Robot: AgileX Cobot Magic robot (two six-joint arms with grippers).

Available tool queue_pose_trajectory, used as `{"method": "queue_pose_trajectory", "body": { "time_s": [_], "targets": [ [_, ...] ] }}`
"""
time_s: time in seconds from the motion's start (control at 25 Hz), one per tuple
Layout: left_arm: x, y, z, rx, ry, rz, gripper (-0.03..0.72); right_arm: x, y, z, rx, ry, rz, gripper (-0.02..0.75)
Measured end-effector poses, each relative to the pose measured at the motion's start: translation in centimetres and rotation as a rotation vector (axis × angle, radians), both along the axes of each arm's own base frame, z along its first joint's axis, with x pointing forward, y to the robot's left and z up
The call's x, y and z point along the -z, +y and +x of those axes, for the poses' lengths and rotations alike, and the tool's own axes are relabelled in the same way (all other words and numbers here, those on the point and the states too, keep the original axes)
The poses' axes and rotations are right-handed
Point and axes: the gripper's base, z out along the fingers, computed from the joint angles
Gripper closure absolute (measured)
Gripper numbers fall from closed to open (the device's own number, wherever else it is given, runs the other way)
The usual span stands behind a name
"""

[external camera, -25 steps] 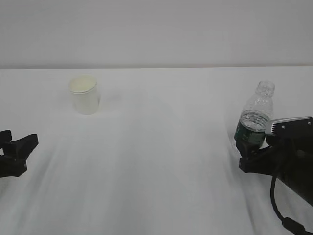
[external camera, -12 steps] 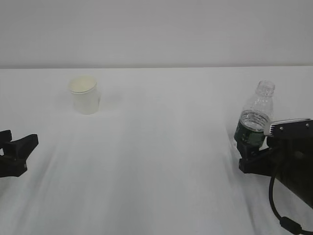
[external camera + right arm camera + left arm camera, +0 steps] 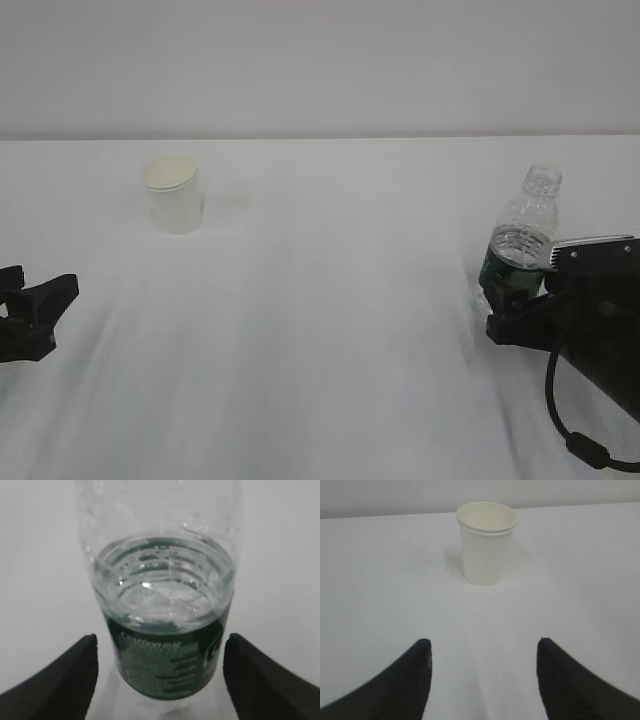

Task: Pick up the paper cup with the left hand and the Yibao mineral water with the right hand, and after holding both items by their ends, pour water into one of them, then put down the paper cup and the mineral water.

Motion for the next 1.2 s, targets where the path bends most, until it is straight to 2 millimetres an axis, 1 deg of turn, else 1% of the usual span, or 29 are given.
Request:
{"method": "queue_pose_trajectory", "body": {
  "time_s": [0.56, 0.96, 1.2],
  "targets": [
    [0.0, 0.0, 0.0, 0.0, 0.0, 0.0, 0.214, -0.3, 0.3, 1.1, 0.0, -0.031, 0.008, 0.148],
    [0.0, 0.0, 0.0, 0.0, 0.0, 0.0, 0.218, -0.8, 0.6, 2.2, 0.0, -0.073, 0.019, 0.148],
    [0.0, 0.0, 0.0, 0.0, 0.0, 0.0, 0.218, -0.8, 0.7, 2.6, 0.0, -0.06, 0.019, 0.148]
  ]
}}
